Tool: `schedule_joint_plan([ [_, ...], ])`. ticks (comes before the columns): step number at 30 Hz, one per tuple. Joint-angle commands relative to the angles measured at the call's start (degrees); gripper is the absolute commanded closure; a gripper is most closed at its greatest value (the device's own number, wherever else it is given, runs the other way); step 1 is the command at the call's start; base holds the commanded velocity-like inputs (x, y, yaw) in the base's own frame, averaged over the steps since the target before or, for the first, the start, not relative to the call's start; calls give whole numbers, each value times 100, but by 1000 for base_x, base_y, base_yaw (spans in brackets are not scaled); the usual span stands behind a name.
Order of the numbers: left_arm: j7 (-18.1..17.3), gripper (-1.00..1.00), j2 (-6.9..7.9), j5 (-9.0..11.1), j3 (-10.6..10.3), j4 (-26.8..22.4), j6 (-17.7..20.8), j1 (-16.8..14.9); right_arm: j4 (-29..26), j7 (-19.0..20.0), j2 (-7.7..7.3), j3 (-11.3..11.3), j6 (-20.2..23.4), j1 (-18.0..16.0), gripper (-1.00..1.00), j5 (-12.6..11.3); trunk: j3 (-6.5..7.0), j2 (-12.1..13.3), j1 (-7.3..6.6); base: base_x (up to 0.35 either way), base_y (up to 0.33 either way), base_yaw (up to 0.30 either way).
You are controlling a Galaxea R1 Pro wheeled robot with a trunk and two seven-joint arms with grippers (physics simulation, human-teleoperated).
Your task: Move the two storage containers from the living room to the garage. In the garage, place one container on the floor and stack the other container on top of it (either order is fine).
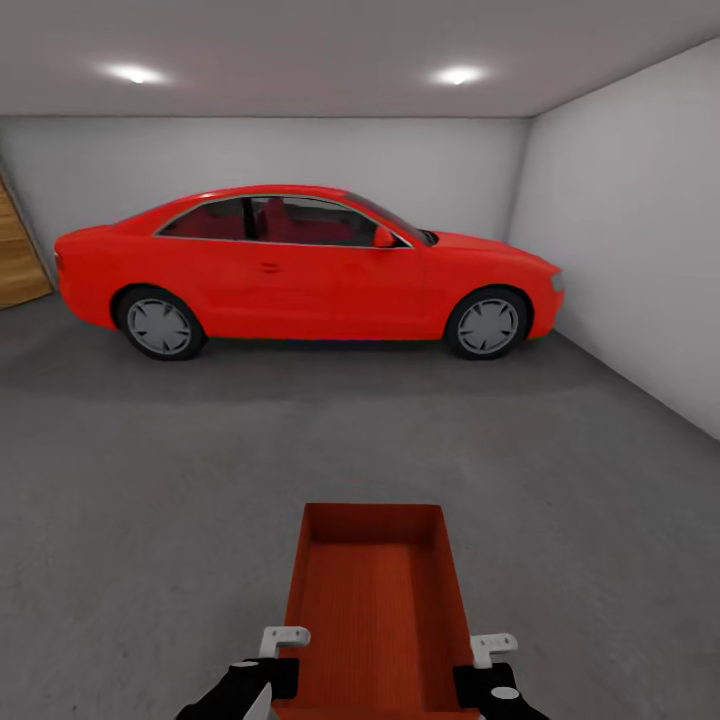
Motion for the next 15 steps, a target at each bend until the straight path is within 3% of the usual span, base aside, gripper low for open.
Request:
schedule_joint_plan([
  [1, 58, 100, -5, -136, 47, -32, -65, -1, 34, -114, 3, 14, -32, -3, 100, -143, -5, -3, 0, 0, 0, -260],
  [15, 59, 100, -2, -136, 47, -30, -65, -1, 34, -114, 7, 14, -32, -3, 100, -143, -5, -3, 0, 0, 0, -261],
])
